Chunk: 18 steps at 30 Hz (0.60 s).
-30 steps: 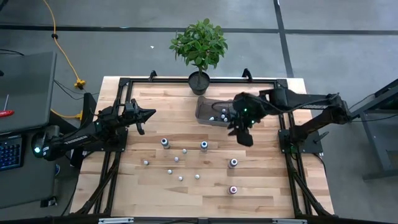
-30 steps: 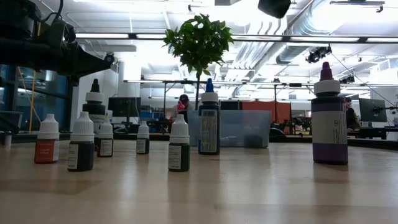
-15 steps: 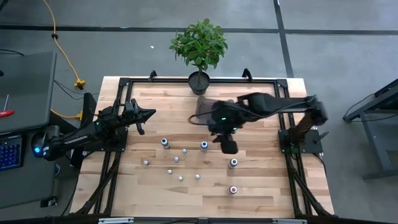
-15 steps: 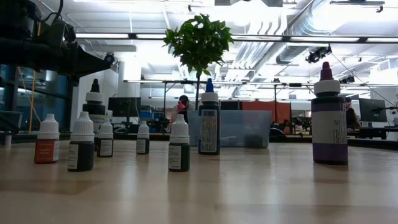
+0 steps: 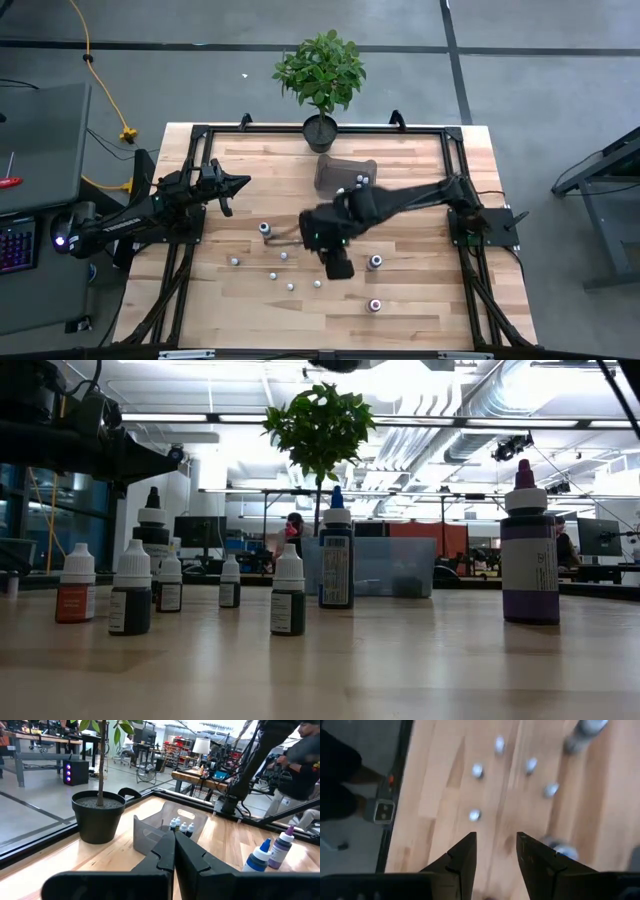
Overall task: Pick & Place food coloring
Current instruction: Put the small black food coloring bottle into the black bin
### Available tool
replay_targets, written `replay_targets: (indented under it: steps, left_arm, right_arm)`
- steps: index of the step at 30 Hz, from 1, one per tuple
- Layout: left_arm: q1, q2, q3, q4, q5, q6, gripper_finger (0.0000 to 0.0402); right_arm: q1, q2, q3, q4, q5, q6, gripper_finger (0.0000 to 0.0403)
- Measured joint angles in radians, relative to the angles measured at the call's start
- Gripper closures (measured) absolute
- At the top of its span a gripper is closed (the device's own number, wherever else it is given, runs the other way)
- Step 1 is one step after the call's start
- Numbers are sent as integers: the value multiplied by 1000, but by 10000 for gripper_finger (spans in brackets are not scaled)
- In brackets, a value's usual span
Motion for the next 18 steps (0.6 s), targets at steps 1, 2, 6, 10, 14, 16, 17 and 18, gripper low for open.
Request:
replay_targets:
  steps: [1, 2, 6, 10, 14, 16, 17, 18]
  left_arm:
    - [0, 0, 0, 0, 0, 0, 401]
    - [0, 0, 0, 0, 0, 0, 401]
    - [0, 0, 0, 0, 0, 0, 401]
    - [0, 0, 0, 0, 0, 0, 401]
    - [0, 0, 0, 0, 0, 0, 401]
    - [0, 0, 0, 0, 0, 0, 401]
    - [0, 0, 0, 0, 0, 0, 401]
    - [0, 0, 0, 0, 0, 0, 401]
  right_arm:
    - [10, 0, -35, 9, 7, 21, 273]
    - [20, 0, -69, 23, 15, 37, 273]
    - [51, 2, -182, 119, 44, 92, 273]
    - [75, 2, -283, 224, 48, 144, 273]
    - [94, 2, -361, 310, 66, 197, 273]
    - [101, 2, -399, 336, 68, 209, 273]
    - [103, 2, -415, 355, 68, 212, 273]
    - [106, 2, -433, 379, 67, 214, 272]
